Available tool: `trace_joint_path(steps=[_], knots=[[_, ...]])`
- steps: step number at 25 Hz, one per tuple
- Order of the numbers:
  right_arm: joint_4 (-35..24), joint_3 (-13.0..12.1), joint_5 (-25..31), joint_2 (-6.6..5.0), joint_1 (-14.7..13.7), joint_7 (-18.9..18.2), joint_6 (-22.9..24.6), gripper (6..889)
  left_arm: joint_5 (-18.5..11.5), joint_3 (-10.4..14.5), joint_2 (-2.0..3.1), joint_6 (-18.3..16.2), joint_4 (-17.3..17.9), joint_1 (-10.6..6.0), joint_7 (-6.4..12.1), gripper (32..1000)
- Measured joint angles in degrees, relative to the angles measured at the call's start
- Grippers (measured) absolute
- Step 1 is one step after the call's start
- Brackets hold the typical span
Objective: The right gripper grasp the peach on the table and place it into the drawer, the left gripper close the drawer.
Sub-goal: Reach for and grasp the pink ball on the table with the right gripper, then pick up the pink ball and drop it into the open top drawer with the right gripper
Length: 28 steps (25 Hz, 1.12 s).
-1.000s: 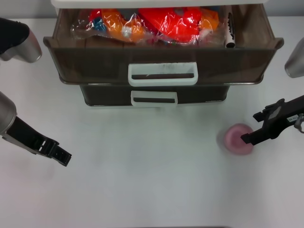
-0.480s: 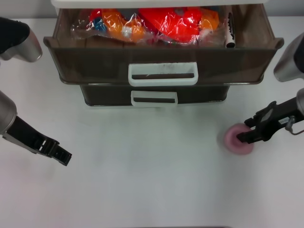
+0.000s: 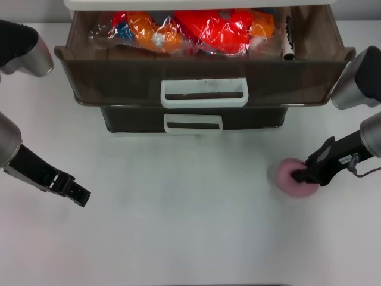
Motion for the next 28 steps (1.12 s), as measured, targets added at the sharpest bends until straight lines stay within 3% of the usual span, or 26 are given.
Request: trace_joint_path(steps=[4,17,22,28], knots=[[-1.6,0.1,0.0,-0.08,-0.2,-0.6,2.6,103,0.0,0.0,0.0,0.0,0.0,0.0,0.0,850],[-10.0,1.0,-0.1,-0.08,-2.6,-0.2,7.7,50,0.0,0.0,0.06,0.1,0.0,0.22,0.0,850],[-15.8,5.1,-0.1,-0.08,-3.4,0.2,14.0,44,0.0,-0.1,0.08,0.3,0.0,0.24,0.0,850],[-27.5,9.8,-0.4,-0.19,-4.5,2.3,26.2,40,0.0,-0.1,0.09,0.4,0.3,0.55,-0.13,850]])
